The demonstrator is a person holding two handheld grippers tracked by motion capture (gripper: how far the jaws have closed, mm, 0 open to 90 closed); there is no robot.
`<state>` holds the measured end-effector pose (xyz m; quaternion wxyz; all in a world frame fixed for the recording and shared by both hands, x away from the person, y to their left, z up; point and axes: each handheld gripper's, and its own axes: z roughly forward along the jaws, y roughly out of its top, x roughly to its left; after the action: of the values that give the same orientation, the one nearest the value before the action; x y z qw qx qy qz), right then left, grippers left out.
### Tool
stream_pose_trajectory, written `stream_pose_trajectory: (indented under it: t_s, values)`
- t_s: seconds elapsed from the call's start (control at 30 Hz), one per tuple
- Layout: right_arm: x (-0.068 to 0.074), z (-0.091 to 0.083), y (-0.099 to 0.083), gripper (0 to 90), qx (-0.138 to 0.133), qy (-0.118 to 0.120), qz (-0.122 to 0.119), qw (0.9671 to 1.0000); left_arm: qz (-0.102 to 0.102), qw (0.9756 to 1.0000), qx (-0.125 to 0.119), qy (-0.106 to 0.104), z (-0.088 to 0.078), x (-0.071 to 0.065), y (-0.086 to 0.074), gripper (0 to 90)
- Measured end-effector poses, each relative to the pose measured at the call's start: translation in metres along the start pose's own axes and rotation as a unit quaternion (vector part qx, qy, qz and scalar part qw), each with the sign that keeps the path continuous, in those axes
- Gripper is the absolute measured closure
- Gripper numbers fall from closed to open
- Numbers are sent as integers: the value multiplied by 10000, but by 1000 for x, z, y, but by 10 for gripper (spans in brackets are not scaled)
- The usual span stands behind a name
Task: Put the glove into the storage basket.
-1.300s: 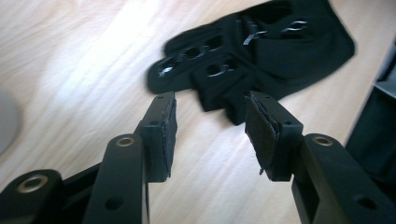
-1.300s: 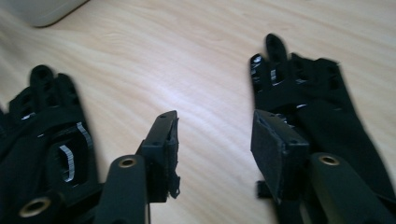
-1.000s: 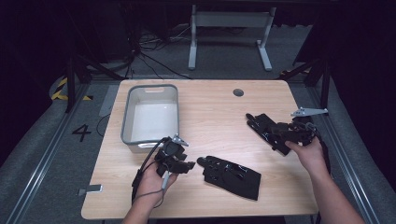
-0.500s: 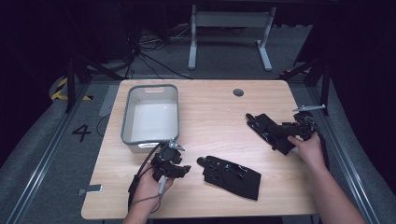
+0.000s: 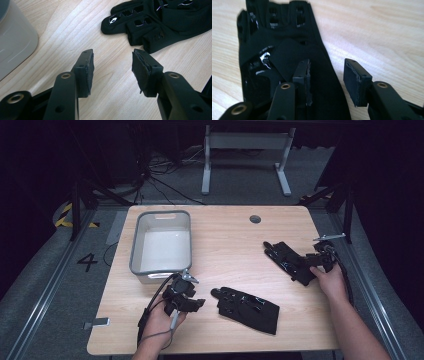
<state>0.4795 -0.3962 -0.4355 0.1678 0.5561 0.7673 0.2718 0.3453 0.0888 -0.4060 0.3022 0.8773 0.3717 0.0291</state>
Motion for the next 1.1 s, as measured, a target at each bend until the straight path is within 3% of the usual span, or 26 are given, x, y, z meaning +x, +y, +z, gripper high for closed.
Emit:
stream_pose_trajectory:
  t_s: [0.13, 0.3, 0.47, 0.67, 0.77, 0.93, 1.1]
  values:
    - [-1, 4, -1, 571, 97, 38, 15, 9999, 19, 10000, 17, -17, 1, 0, 0, 519]
    - [1, 4, -3, 649, 79, 131, 23, 9999, 8, 10000, 31, -50, 4, 0, 0, 511]
    - [6, 2, -3, 827, 154, 208, -111, 9996, 45, 10000, 17, -62, 4, -1, 1, 508]
    - [21, -14, 1, 853, -119, 151, -457, 9988, 66, 9999, -5, -75, 5, -1, 3, 507]
    - [31, -25, 2, 856, -337, 107, -736, 9967, 89, 9999, -28, -104, 5, -1, 5, 508]
    - [53, -51, 4, 860, -737, 51, -1204, 9900, 185, 9997, -14, -153, 8, -3, 11, 508]
    - [67, -68, 3, 862, -972, 117, -1397, 9853, 253, 9995, -24, -193, 11, -4, 16, 508]
